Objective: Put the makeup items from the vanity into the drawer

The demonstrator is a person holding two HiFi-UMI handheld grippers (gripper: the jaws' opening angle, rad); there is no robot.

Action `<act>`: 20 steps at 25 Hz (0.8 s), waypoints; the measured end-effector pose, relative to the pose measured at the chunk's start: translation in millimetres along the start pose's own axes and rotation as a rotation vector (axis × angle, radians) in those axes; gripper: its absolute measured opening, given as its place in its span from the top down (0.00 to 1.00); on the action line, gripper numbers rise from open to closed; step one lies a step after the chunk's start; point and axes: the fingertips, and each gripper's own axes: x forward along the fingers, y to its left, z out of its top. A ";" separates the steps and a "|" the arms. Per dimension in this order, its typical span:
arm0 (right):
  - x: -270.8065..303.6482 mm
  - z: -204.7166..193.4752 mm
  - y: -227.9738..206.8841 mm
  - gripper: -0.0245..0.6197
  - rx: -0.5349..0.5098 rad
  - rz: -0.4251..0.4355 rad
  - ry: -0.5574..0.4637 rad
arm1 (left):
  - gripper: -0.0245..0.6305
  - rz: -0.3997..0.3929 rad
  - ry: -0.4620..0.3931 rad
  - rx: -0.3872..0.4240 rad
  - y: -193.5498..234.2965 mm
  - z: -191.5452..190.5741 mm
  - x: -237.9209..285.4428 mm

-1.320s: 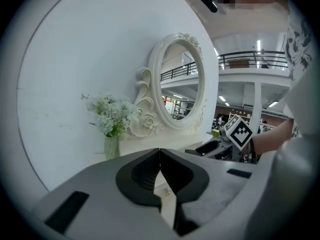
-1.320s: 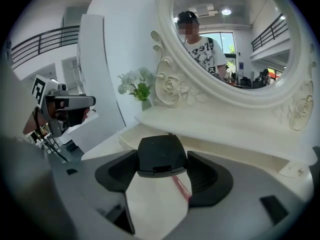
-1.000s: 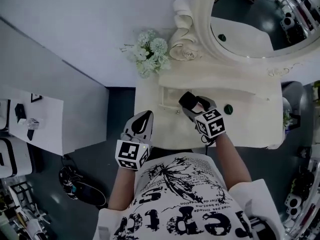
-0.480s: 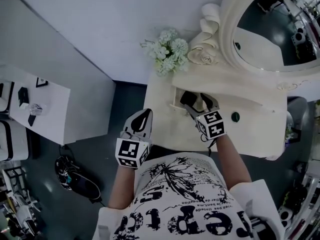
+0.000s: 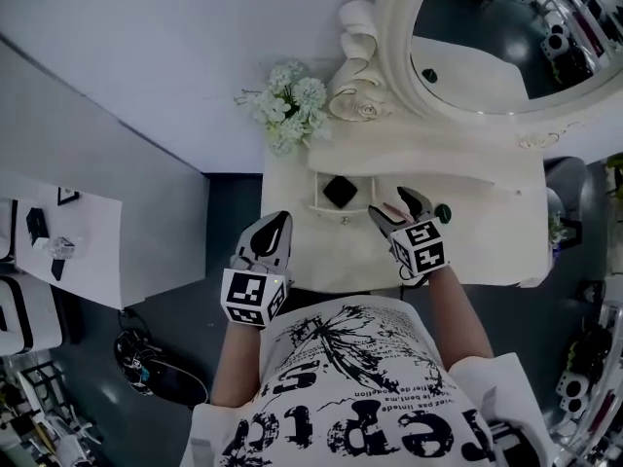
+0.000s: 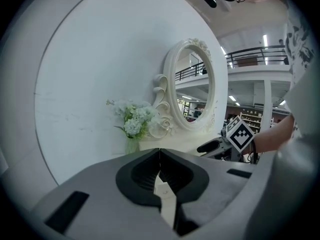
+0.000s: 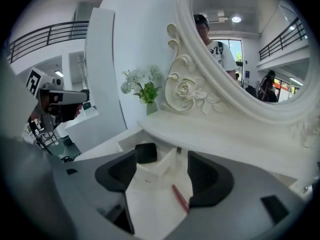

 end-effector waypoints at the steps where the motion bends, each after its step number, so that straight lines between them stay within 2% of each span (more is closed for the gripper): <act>1: -4.6 -10.0 -7.5 0.45 0.013 -0.016 0.016 | 0.93 -0.012 0.003 0.001 -4.1 -0.2 4.3; 4: -13.5 -43.9 -26.6 0.45 0.050 -0.050 0.079 | 0.93 -0.044 0.015 0.000 -16.7 -3.1 17.6; 8: -16.8 -80.8 -37.5 0.45 0.056 -0.043 0.153 | 0.93 -0.081 0.045 -0.005 -35.3 -11.4 35.5; 11: -14.3 -94.9 -43.7 0.50 0.048 -0.036 0.180 | 0.93 -0.100 0.069 -0.005 -47.7 -16.8 46.4; 20: 21.1 -120.1 -52.6 0.64 -0.020 0.045 0.285 | 0.93 -0.061 0.112 -0.031 -57.9 -30.4 64.4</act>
